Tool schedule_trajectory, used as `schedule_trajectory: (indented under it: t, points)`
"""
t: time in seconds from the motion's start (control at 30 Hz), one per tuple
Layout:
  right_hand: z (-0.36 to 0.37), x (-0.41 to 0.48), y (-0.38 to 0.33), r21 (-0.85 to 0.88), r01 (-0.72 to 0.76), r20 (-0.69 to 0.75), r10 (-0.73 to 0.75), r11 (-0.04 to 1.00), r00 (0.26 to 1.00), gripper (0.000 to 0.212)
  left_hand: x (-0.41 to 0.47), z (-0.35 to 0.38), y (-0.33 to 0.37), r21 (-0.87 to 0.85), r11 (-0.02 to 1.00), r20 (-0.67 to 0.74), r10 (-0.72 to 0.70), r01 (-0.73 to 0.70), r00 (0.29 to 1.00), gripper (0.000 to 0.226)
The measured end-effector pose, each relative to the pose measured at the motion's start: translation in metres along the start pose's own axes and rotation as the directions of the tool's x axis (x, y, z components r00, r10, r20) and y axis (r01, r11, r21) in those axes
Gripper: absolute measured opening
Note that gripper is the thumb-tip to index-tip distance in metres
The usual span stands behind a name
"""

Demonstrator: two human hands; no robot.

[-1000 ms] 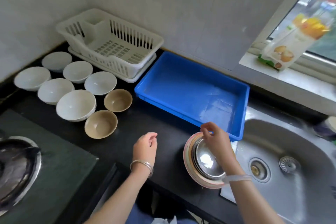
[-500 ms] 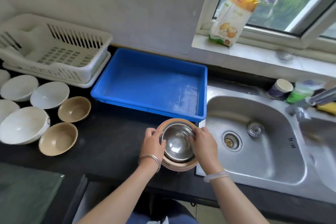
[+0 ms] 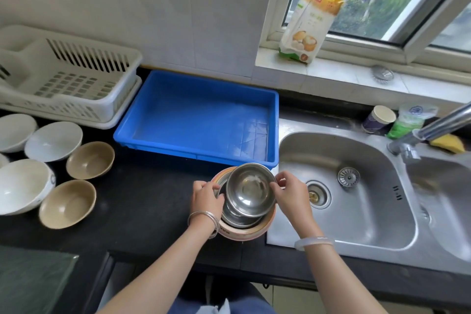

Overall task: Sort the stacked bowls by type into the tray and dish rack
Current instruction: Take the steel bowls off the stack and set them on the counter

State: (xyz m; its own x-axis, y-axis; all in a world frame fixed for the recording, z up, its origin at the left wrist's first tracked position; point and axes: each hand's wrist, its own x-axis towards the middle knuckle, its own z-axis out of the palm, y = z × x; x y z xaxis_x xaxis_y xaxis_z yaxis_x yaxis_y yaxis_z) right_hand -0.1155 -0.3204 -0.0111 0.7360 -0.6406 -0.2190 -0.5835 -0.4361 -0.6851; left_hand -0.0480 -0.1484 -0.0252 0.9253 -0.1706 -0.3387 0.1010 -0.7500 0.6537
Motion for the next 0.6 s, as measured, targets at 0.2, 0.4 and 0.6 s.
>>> schedule_trajectory:
  t: [0.2,0.4,0.6]
  points:
    - [-0.014,0.000,0.004,0.072,-0.050,-0.022,0.052,0.996,0.998,0.010,0.004,0.000,0.010,0.034,0.999,-0.036,0.021,-0.020,0.999,0.009]
    - [-0.021,-0.002,0.005,0.110,-0.064,-0.026,0.068,0.992,0.997,0.008,0.005,-0.002,0.015,-0.021,0.997,-0.006,0.069,-0.069,0.998,0.010]
    - [-0.029,-0.001,-0.006,0.169,-0.049,-0.034,0.056,0.984,0.998,0.014,0.009,-0.018,0.012,-0.103,0.992,-0.074,0.071,-0.078,0.995,0.007]
